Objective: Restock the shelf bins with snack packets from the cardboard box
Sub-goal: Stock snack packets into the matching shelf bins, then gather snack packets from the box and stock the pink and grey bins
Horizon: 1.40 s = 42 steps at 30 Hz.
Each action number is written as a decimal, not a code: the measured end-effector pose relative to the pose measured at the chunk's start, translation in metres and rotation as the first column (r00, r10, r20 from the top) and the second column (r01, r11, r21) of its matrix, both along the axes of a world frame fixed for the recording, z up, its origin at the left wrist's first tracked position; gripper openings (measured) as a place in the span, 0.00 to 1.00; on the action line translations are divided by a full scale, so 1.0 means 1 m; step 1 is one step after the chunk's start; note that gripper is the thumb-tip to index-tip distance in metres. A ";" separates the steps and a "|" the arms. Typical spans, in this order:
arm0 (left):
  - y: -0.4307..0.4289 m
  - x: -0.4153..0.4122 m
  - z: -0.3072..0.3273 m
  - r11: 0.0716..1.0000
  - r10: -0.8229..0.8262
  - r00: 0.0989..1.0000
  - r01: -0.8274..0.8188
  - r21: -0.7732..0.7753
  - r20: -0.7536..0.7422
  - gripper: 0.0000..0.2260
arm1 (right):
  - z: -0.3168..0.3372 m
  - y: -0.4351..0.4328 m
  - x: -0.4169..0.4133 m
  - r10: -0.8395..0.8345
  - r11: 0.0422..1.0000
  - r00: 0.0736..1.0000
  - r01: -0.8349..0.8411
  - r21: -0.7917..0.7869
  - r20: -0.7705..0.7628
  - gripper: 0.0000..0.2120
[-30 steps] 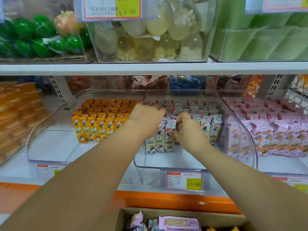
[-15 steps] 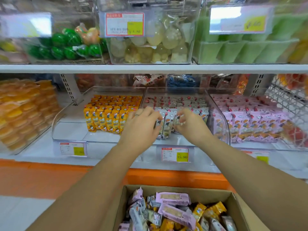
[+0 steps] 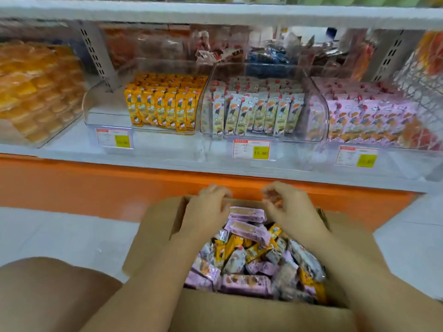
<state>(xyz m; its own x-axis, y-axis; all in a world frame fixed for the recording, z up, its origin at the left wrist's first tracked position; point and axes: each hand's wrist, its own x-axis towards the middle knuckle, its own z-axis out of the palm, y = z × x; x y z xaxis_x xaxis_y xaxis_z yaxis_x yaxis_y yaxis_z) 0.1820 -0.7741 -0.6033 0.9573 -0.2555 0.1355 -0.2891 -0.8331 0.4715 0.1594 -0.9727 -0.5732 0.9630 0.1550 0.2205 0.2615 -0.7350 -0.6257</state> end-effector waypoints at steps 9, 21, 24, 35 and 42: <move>0.018 -0.001 -0.078 0.957 0.137 0.933 -0.038 0.289 -0.332 0.17 | -0.093 -0.016 -0.006 0.024 0.929 0.920 -0.165 -0.332 -0.390 0.26; 0.035 -0.003 -0.094 0.995 -0.038 0.876 0.076 0.059 -0.480 0.07 | -0.120 -0.012 -0.004 -0.061 0.967 0.870 -0.069 -0.244 -0.489 0.22; 0.040 -0.005 -0.086 0.998 -0.045 0.832 0.061 0.010 -0.553 0.09 | -0.116 -0.014 -0.003 -0.071 0.972 0.853 -0.058 -0.229 -0.517 0.20; 0.051 -0.033 -0.073 0.769 0.038 0.730 0.414 0.486 -0.682 0.26 | -0.075 -0.020 -0.006 -0.042 0.921 0.798 -0.202 -0.333 -0.601 0.21; 0.044 -0.036 -0.060 0.819 0.097 0.658 0.374 0.435 -0.747 0.16 | -0.010 -0.041 -0.001 -0.002 0.839 0.855 -0.281 -0.466 -0.518 0.21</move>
<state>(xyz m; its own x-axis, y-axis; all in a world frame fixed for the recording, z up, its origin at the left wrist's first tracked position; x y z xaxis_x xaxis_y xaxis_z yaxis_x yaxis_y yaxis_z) 0.1463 -0.7302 -0.6637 0.6227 -0.1933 -0.7582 -0.1935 -0.9769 0.0902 0.1588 -1.0133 -0.5832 0.8760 0.2482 -0.4136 0.1574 -0.9576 -0.2413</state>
